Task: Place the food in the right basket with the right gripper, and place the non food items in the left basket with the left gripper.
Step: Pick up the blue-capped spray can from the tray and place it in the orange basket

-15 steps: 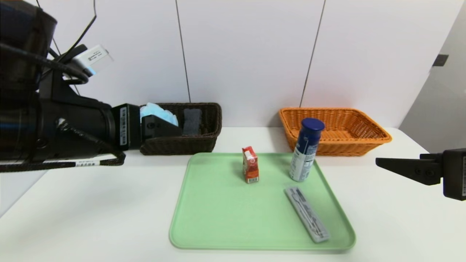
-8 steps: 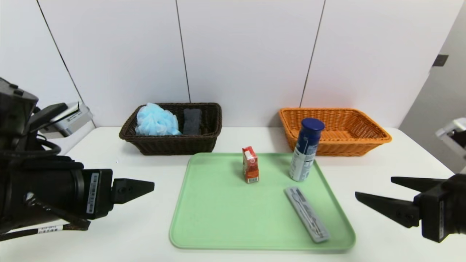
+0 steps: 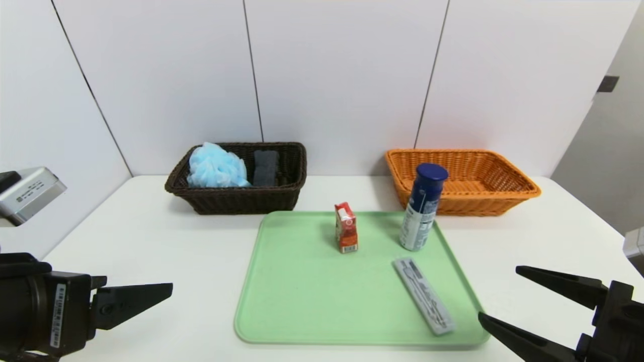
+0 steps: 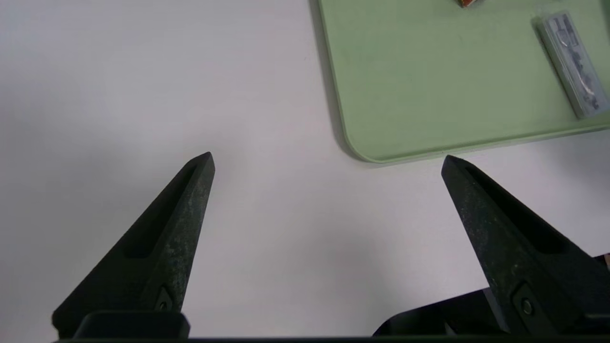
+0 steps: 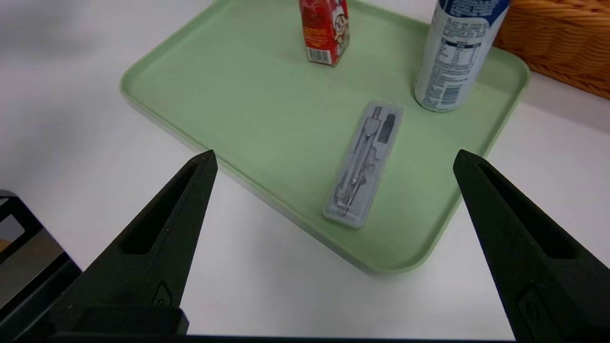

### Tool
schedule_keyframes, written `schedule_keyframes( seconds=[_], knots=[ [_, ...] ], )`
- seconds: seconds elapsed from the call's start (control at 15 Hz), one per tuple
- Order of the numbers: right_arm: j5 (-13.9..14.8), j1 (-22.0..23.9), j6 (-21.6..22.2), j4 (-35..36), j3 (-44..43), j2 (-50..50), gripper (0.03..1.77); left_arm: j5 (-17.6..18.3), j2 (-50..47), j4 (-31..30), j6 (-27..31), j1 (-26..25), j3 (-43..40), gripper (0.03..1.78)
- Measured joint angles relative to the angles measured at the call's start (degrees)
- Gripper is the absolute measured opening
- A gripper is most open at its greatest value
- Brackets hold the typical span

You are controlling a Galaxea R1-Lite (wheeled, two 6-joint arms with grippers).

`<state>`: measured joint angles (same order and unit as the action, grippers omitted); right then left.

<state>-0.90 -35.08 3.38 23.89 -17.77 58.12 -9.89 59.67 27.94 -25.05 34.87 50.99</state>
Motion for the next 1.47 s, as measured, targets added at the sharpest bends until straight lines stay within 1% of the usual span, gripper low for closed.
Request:
schedule_keyframes(
  seconds=[0.13,0.2,0.27,0.33,0.47,0.53,0.67,0.93,1.07,1.13,1.47],
  knots=[
    [0.27,2.47,0.72,5.53,1.16,2.88,1.71,1.57,-1.33,0.02,-0.33,0.09,-0.94,1.69],
    [0.5,3.58,1.8,9.24,1.68,5.29,1.71,2.32,-1.74,0.06,-0.41,0.07,-1.13,1.69],
    [1.06,4.61,3.89,13.97,2.26,8.68,1.71,2.51,-2.12,0.13,-0.41,0.07,-1.24,1.69],
    [2.0,5.22,5.69,17.92,2.79,11.67,1.71,2.56,-2.43,0.17,-0.35,0.05,-1.24,1.69],
    [5.3,5.81,8.14,27.12,4.24,18.75,1.71,2.56,-2.89,0.55,-0.35,0.02,-1.38,1.69],
    [6.7,5.85,8.19,31.87,4.8,22.05,1.71,2.67,-3.04,0.96,-0.38,0.02,-1.41,1.69],
    [9.41,5.92,6.75,41.4,5.99,28.39,1.71,2.67,-3.15,1.41,-0.38,0.02,-1.44,1.69],
    [12.34,5.96,4.39,57.05,7.36,38.68,1.71,2.65,-3.3,2.43,-0.38,0.02,-1.35,1.69],
    [12.89,5.77,3.78,62.21,7.75,42.7,1.71,2.65,-3.36,2.82,-0.41,0.02,-1.46,1.69],
    [13.52,5.42,3.71,63.12,7.8,44.3,1.71,2.65,-3.36,2.79,-0.44,0.02,-1.46,1.69],
    [15.04,3.86,3.36,63.28,4.88,48.69,1.71,2.82,-3.17,2.76,-0.44,0.02,-1.46,1.69]
  ],
)
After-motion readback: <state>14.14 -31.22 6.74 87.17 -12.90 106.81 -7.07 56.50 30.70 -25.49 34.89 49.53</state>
